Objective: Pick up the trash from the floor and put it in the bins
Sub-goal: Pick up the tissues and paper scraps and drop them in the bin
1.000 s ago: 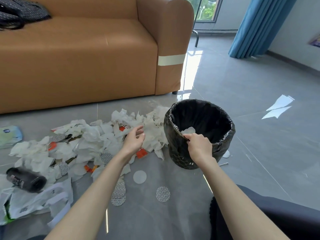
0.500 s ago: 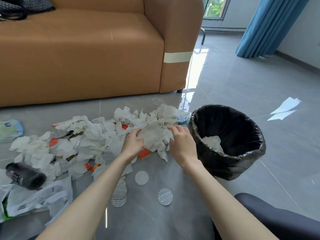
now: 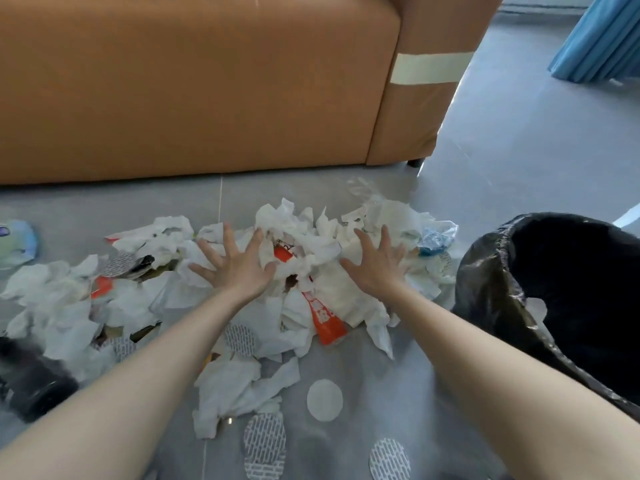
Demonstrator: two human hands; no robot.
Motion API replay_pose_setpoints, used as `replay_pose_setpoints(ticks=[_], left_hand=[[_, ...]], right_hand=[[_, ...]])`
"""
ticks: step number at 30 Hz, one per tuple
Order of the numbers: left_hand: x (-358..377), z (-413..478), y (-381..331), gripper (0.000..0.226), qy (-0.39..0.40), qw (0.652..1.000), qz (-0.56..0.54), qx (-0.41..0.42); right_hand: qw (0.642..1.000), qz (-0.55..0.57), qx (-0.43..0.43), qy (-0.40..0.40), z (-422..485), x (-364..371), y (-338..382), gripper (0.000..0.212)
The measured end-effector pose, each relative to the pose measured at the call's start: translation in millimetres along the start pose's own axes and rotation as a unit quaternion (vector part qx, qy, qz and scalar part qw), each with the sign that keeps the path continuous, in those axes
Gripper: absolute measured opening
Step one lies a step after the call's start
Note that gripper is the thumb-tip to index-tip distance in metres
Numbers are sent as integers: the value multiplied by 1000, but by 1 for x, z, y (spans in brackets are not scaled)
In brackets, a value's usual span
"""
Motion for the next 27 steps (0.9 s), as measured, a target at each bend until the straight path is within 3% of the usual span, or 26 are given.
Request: replay_pose_setpoints(ticks=[4, 7, 12, 18, 20, 24, 27], left_hand=[[23, 27, 24, 98, 43, 999, -6, -28], [53, 32, 46, 106, 80, 996, -28, -34], [80, 27, 61, 106, 88, 996, -28, 21], [93, -25, 42, 95, 122, 991, -29, 53], [97, -44, 39, 90, 143, 987, -23, 64], [97, -94, 33, 83, 172, 981, -34, 79], [91, -130, 31, 78, 157, 978, -117, 69]], right_hand=[[1000, 7, 11, 12, 44, 28, 13, 76], [994, 38, 40, 98, 56, 51, 8, 80], [992, -6, 21, 123, 43, 82, 6, 85], [985, 59, 12, 164, -6, 101, 3, 96], [985, 37, -7, 168, -30, 109, -2, 86], [985, -4, -79, 150, -81, 105, -25, 45], [977, -71, -57, 191, -109, 96, -47, 40]])
Point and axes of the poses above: each hand's wrist, its own z-axis towards the middle knuckle, its own x-axis out of the palm, y = z × x, the point moved 1 cm from there along z, towards the middle knuckle, and after that the axes turned 12 degrees about x, right-handed, at the moved point
